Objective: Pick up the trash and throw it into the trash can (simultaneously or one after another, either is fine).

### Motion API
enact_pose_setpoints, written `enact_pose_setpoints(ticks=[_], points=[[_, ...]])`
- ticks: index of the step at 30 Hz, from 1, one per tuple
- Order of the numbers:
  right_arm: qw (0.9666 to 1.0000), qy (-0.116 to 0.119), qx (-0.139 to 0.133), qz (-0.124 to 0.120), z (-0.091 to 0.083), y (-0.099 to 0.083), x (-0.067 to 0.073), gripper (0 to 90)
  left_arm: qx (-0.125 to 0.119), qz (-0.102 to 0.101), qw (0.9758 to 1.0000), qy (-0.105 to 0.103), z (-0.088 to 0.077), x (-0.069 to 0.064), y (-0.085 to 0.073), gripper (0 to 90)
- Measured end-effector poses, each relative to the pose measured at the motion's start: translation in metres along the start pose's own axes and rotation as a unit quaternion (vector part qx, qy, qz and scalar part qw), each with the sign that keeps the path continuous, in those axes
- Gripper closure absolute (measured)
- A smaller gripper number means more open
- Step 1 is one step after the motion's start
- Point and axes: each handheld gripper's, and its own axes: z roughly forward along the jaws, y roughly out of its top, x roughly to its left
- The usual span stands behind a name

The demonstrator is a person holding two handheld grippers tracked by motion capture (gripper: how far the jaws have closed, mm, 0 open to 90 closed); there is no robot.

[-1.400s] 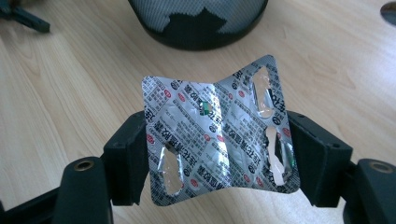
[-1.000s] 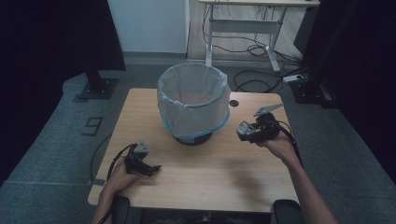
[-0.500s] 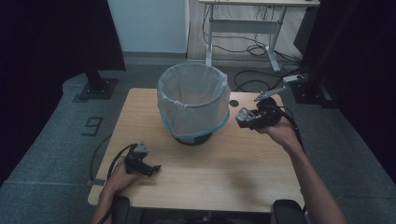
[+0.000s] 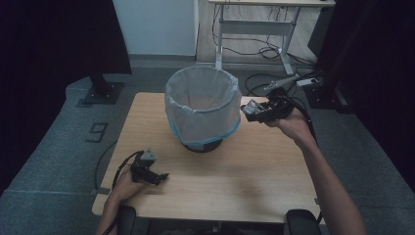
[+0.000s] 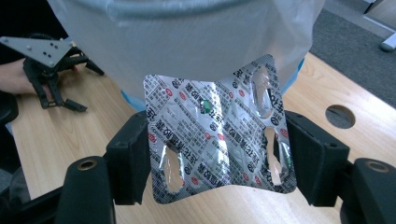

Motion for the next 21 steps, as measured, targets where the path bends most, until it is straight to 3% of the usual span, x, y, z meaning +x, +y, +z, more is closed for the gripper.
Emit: enact_pose_setpoints(ticks=[21], points=[[0.9998, -0.014, -0.011, -0.013, -0.012, 0.054, -0.002, 30.2, 0.0, 0.0, 1.0, 0.0, 0.0, 0.001, 0.0, 0.0]])
